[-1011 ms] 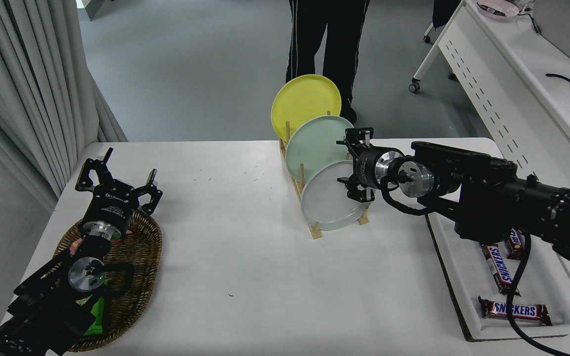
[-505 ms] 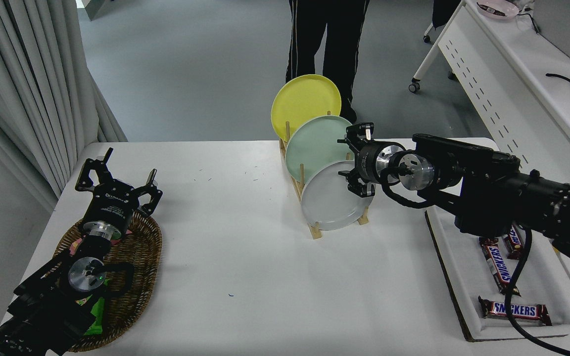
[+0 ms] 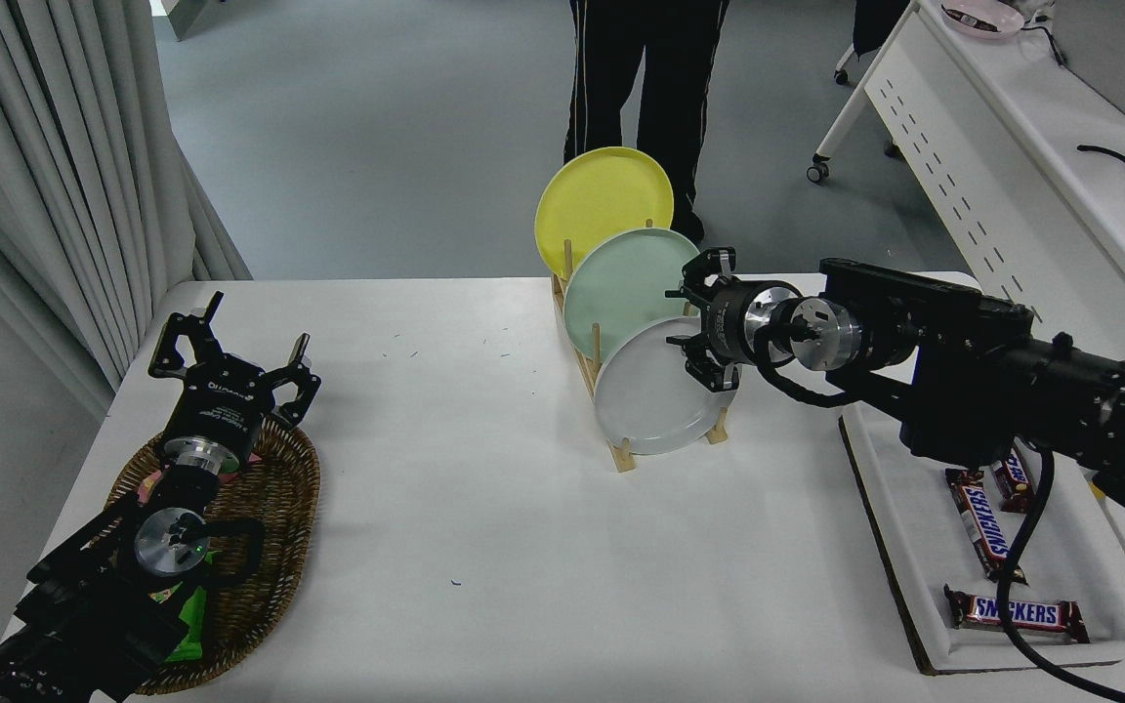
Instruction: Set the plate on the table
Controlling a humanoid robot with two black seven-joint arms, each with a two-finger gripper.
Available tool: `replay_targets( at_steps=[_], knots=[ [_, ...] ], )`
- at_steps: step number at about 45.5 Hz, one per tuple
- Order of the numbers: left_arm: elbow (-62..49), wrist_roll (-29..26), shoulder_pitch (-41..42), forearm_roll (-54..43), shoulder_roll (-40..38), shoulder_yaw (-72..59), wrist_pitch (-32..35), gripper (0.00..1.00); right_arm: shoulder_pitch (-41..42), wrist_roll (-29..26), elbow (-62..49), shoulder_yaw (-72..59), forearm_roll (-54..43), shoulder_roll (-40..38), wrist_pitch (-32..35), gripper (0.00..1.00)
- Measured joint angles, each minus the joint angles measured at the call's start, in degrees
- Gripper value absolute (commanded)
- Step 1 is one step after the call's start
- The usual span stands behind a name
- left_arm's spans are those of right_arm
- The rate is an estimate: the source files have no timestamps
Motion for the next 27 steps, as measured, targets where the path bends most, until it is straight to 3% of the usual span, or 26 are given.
replay_targets(
  at_steps=[27],
  knots=[
    [0.00,0.00,0.00,0.00,0.00,0.00,0.00,1.00,0.12,-1.30,0.14,0.88,0.02,-0.17,0.17,0.23]
  ],
)
